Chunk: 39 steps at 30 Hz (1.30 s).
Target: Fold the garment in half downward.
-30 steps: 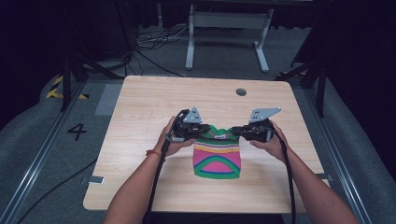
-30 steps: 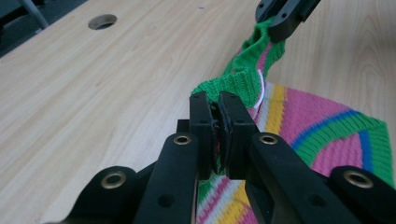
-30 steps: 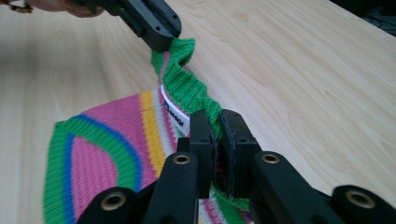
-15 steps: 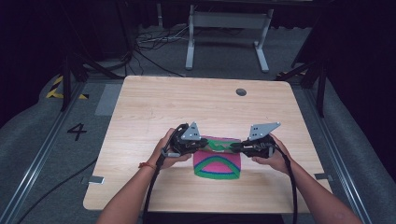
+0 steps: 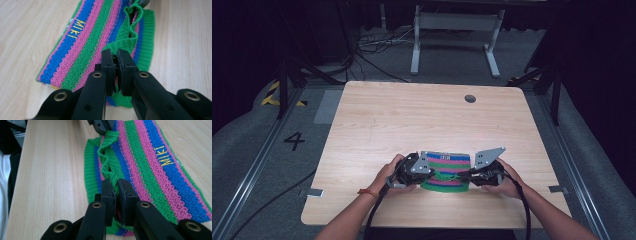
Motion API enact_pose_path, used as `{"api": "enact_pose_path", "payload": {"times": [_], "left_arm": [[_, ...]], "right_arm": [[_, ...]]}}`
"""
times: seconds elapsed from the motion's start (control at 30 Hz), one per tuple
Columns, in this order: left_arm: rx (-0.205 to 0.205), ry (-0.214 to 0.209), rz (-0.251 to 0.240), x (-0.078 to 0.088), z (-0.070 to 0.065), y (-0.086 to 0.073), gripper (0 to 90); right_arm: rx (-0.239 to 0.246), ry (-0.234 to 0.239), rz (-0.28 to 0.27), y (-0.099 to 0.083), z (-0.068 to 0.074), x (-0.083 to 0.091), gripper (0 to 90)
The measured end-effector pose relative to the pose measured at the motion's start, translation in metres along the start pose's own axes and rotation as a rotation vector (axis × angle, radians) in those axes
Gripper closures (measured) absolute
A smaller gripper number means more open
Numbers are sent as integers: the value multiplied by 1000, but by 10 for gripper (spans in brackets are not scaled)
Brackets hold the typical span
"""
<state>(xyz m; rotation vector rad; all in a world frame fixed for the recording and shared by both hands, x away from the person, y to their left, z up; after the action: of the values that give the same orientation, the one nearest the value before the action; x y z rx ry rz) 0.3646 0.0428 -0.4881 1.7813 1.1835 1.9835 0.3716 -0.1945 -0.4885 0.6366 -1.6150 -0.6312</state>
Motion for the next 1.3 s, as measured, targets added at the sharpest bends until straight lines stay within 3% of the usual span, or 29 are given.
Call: {"api": "enact_pose_path", "payload": {"times": [0.1, 0.3, 0.43, 0.63, 0.7, 0.9, 1.1, 1.3], "left_arm": [[-7, 19, 23, -2, -5, -7, 840], [10, 0, 51, -7, -8, -19, 797], [52, -13, 37, -7, -7, -24, 762], [51, -16, 38, -5, -13, -27, 679], [81, -17, 22, -6, -16, -29, 635], [113, -44, -16, -8, -12, -32, 642], [106, -23, -8, -6, -15, -30, 595], [125, 12, -15, 3, -14, -27, 503]], "right_arm": [[15, 0, 18, -2, 5, -3, 835], [12, 25, 35, -10, 12, -8, 804], [3, 30, 35, -15, 15, -8, 775], [-17, 33, 20, -18, 20, -5, 708], [-6, 28, 22, -18, 22, -5, 690], [-9, 5, 17, -20, 24, -7, 697], [-15, -5, 24, -19, 25, -5, 632], [-20, -45, 36, -14, 26, 2, 576]]}}
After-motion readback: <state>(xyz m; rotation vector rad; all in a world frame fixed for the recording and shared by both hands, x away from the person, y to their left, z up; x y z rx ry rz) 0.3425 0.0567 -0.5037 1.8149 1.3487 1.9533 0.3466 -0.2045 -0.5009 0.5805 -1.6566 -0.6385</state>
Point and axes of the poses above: each handheld gripper's, and its own axes: x roughly backward along the jaws, y roughly out of its top, z roughly to its left, the point moved 3 cm from there along -x, roughly forward along the jaws, and after that the axes turned 15 degrees about x, right-handed, at the moved point
